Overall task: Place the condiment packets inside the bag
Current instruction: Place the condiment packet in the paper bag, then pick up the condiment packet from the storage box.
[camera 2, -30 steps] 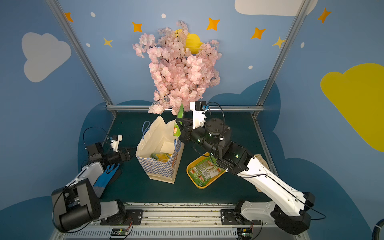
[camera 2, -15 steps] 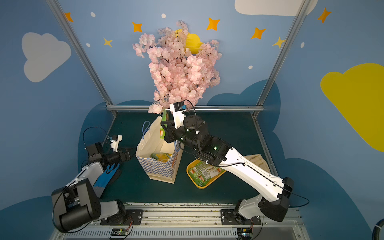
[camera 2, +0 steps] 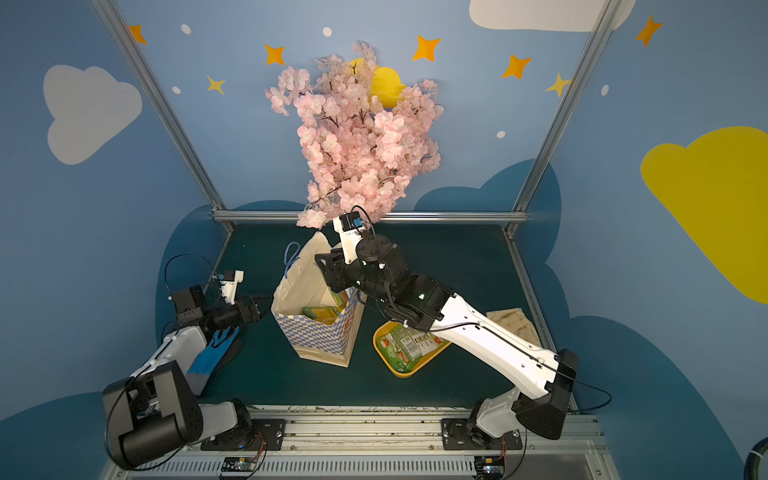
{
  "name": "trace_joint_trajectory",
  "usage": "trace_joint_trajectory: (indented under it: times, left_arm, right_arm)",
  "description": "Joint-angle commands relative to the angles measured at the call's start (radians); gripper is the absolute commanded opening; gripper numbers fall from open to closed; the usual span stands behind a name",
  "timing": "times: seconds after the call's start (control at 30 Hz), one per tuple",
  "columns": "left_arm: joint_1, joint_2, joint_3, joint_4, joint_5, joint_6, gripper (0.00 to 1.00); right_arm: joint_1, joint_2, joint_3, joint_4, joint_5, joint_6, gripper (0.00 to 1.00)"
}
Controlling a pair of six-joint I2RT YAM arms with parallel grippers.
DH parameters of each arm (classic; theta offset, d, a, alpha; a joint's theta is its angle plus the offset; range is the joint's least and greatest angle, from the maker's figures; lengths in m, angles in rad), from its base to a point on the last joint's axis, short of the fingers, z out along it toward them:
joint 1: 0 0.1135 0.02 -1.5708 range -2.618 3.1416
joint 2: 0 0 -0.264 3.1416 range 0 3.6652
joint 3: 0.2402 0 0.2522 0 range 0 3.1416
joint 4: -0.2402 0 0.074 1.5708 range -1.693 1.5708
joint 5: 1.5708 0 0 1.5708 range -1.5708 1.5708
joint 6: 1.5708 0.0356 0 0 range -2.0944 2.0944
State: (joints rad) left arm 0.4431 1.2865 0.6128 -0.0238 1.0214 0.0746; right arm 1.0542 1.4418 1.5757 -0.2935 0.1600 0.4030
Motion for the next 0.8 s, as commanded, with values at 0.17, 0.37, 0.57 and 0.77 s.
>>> trace_joint_trajectory:
  times: [0.17,0.37,0.57,0.77]
  left_arm:
    - [0.003,-0.004,-0.008,0.007,0.025,0.004,1.00]
    - [0.003,-0.003,-0.008,0.006,0.024,0.002,1.00]
    - [0.003,-0.004,-0.008,0.007,0.020,0.004,1.00]
    - [0.003,0.005,-0.007,0.008,0.023,0.004,1.00]
  right_arm:
    - [0.023,-0.093,0.003,-0.132,0.052,-0.112,0.62]
    - [0.035,-0.280,-0.127,-0.213,0.164,-0.161,0.70]
    - [0.033,-0.474,-0.352,-0.301,0.357,-0.120,0.79]
    - [0.027,-0.485,-0.497,-0.445,0.465,-0.021,0.86]
